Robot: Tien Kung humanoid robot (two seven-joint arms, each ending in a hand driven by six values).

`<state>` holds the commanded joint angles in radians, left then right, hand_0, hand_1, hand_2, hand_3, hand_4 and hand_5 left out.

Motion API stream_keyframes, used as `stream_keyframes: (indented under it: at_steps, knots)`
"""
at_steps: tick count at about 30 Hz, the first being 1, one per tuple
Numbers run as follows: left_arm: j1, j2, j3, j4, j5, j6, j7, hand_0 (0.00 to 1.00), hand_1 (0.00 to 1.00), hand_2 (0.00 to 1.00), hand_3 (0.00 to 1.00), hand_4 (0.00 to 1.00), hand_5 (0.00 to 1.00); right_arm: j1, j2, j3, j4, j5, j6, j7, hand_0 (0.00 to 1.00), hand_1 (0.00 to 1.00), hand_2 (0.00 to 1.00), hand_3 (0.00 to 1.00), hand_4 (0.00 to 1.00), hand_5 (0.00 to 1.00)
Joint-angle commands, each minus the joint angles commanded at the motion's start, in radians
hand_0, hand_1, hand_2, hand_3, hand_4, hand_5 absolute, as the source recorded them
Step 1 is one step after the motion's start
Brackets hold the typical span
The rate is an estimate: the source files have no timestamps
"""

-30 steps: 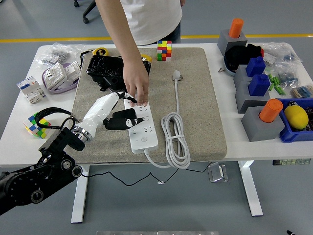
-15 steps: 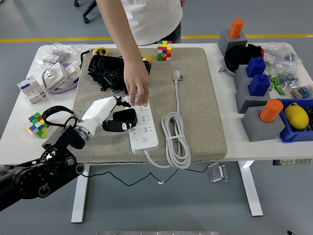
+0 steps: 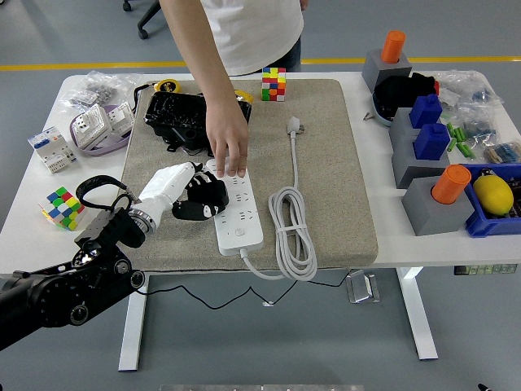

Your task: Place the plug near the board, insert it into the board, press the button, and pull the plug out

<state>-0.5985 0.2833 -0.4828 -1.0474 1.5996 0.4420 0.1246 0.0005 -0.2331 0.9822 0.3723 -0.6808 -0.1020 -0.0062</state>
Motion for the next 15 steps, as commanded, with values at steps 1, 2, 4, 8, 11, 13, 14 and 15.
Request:
stream_keyframes:
  at_steps: [1,2,4,8,11,13,14,15]
  knots:
    - [-0.001,0.000,0.001,0.000,0.002,0.001,0.001,0.354,0.401,0.404,0.521,0.655,0.181,0.000,0.000,0.000,0.000,0.000,0.000,0.000,0.600,0.645,0.667,0.559,0.953,0.507]
    - [-0.002,-0.001,0.005,0.001,0.005,0.004,0.001,0.354,0.401,0.404,0.521,0.655,0.181,0.000,0.000,0.000,0.000,0.000,0.000,0.000,0.600,0.645,0.667,0.559,0.953,0.507]
    - [-0.004,-0.001,0.011,0.002,0.012,0.004,0.006,0.354,0.401,0.404,0.521,0.655,0.181,0.001,0.000,0.001,0.001,-0.001,0.000,0.000,0.600,0.645,0.667,0.559,0.953,0.507]
    - [-0.002,0.001,0.014,0.000,0.020,0.001,0.001,0.331,0.369,0.381,0.517,0.629,0.105,0.001,-0.001,0.001,0.002,-0.001,0.000,0.001,0.600,0.645,0.667,0.560,0.953,0.507]
    - [0.000,0.006,0.006,-0.013,0.021,0.005,-0.020,0.333,0.372,0.379,0.515,0.628,0.061,0.000,0.000,0.001,0.001,-0.001,0.000,0.001,0.600,0.645,0.667,0.560,0.953,0.507]
    - [0.003,0.010,0.000,-0.022,0.019,0.008,-0.033,0.333,0.372,0.379,0.515,0.628,0.061,0.000,0.000,0.000,0.000,-0.001,0.000,0.000,0.600,0.645,0.667,0.560,0.953,0.507]
    - [0.005,0.013,-0.004,-0.026,0.018,0.009,-0.040,0.333,0.372,0.379,0.515,0.628,0.061,-0.001,0.000,0.000,0.000,-0.001,0.000,0.000,0.600,0.645,0.667,0.560,0.953,0.507]
    - [0.008,0.015,-0.008,-0.030,0.017,0.011,-0.047,0.333,0.372,0.379,0.515,0.628,0.061,-0.001,0.000,0.000,0.000,-0.001,0.000,0.000,0.600,0.645,0.667,0.560,0.953,0.507]
